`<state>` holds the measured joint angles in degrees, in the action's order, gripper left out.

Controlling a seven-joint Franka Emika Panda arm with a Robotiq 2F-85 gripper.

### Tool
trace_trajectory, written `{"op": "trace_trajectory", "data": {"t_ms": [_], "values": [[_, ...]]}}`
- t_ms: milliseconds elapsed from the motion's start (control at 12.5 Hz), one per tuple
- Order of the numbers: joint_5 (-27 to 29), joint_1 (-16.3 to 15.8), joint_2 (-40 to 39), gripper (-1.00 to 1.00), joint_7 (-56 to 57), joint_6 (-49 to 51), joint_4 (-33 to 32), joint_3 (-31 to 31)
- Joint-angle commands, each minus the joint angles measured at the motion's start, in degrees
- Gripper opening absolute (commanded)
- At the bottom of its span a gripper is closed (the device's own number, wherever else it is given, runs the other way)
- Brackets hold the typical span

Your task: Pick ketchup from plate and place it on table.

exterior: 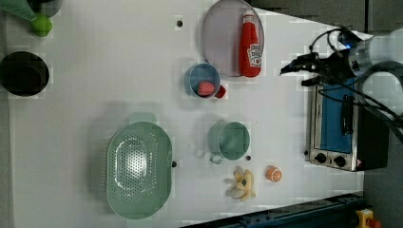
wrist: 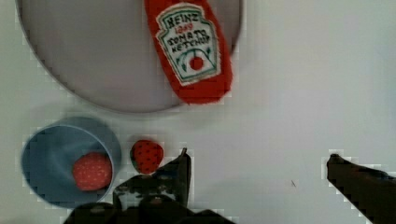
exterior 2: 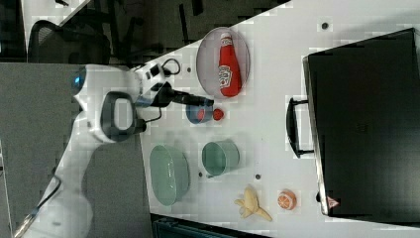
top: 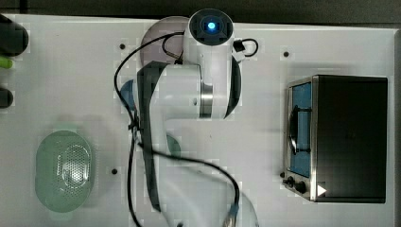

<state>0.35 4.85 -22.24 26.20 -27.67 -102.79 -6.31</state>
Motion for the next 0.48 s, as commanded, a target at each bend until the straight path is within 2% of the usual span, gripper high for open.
{"op": "trace_trajectory", "data": {"t_ms": [80,480], "values": [[0.3,-0.4,-2.1,1.0,9.9,-2.5,3.2,-0.1],[0.3,-1.0,-10.9,1.0,11.0,-5.1,8.9,-0.1]]}}
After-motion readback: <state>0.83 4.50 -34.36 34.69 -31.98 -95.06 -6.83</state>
